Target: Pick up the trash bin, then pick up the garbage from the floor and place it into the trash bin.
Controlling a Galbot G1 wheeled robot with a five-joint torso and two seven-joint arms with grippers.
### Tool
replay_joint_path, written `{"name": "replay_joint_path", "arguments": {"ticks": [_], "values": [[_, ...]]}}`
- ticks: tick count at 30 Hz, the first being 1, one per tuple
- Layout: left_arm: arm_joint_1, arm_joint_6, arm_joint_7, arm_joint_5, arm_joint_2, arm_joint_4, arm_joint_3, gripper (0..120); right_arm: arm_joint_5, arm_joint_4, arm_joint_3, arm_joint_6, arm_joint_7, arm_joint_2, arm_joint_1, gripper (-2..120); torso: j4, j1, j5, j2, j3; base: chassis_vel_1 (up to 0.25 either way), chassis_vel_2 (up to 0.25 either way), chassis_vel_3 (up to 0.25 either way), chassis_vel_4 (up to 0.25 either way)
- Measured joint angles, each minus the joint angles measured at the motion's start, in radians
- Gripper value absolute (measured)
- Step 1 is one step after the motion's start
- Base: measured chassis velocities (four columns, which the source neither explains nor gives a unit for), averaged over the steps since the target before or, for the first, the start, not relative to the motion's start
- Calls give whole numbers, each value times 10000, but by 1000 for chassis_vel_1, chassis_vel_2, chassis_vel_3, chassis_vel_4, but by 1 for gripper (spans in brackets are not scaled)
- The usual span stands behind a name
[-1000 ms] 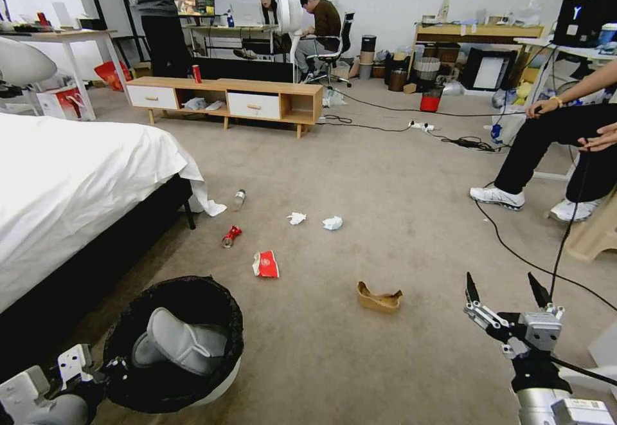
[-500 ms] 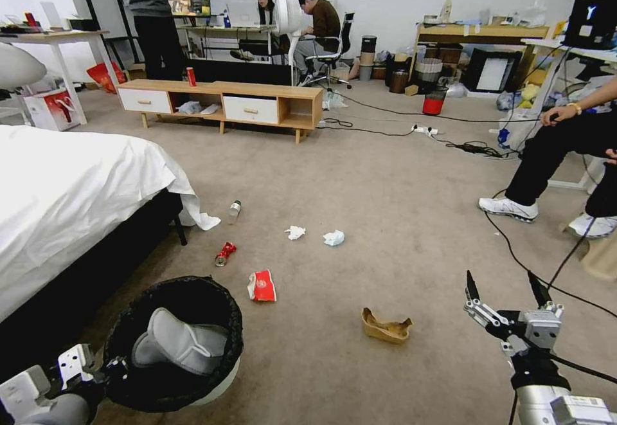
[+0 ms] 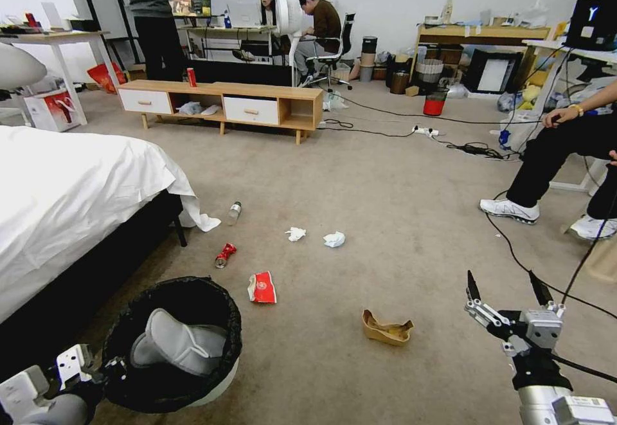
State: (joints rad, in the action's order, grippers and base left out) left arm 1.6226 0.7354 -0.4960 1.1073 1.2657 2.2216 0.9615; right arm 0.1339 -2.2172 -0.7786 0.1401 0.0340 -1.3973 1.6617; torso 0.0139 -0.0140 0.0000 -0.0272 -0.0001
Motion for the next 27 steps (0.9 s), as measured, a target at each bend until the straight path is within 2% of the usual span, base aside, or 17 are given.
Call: {"name": "replay_joint_path", "arguments": {"ticks": [5, 20, 27], "values": [[13, 0, 0, 0, 18, 3, 0, 1, -8, -3, -3, -1, 0, -7, 13, 100, 0, 0, 0, 0, 1, -41, 43, 41, -32], [36, 0, 16, -27, 73, 13, 13, 1, -36, 70, 5, 44, 1, -19, 0, 100, 0, -1, 0, 1, 2, -88, 104, 92, -108], [35, 0, 28, -47, 74, -4, 3, 1, -263, 197, -1, 189, -26, 11, -109, 100, 0, -1, 1, 1, 2, -36, 36, 38, -34]]}}
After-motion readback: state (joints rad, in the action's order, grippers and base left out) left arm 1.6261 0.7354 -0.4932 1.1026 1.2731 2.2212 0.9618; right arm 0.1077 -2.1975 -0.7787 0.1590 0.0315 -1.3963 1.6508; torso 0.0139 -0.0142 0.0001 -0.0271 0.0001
